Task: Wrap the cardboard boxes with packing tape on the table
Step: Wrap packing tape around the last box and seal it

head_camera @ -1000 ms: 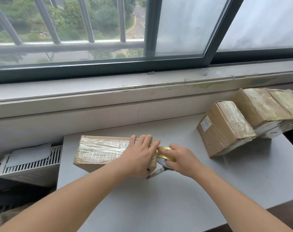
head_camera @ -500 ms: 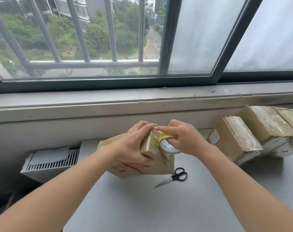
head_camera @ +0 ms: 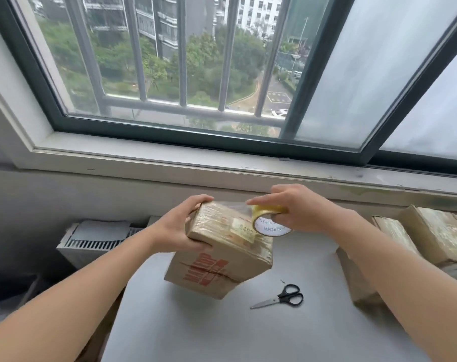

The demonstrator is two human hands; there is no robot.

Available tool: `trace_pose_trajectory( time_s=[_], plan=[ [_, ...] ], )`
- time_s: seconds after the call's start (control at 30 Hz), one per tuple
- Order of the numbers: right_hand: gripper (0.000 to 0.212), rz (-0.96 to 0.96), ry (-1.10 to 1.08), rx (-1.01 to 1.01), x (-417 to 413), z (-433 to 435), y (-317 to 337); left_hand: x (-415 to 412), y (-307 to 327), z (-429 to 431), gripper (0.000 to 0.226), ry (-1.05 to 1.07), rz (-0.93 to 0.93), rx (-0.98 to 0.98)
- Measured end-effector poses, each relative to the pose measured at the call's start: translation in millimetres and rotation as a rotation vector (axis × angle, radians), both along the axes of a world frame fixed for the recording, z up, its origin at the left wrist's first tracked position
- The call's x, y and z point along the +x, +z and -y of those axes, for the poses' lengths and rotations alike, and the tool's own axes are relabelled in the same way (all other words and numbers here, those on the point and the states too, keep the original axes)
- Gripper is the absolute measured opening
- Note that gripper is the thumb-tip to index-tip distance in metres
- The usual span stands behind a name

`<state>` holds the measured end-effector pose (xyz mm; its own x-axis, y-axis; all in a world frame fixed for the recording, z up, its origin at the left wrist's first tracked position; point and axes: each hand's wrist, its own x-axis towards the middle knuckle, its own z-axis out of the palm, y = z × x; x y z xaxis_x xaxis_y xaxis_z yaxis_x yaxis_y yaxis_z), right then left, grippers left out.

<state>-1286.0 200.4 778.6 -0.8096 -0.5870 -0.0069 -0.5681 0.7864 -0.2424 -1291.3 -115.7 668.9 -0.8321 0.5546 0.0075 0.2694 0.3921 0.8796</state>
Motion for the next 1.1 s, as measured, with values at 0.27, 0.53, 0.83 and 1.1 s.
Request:
trace_pose_trajectory(
  time_s=[0.27,0.53,0.83,1.1],
  plan=[
    [0.058,0.003,-0.001,0.104,5.4,-25.9,-1.7,-11.3,-0.8,47.0,0.108,0.033,0.096,-0.143],
    [0.058,-0.016,-0.071,0.073,21.9,-20.3,-53.9,-16.9,-1.8,56.7,0.107,0.043,0.099,-0.163],
    [0.065,-0.027,-0.145,-0.059,30.3,-10.1,-95.1,-9.3,9.0,57.4,0.108,-0.013,0.049,-0.316],
    [0.063,-0.030,-0.125,-0.130,28.9,12.2,-101.6,10.6,33.3,-28.3,0.132,-0.244,-0.418,-1.124]
  ],
)
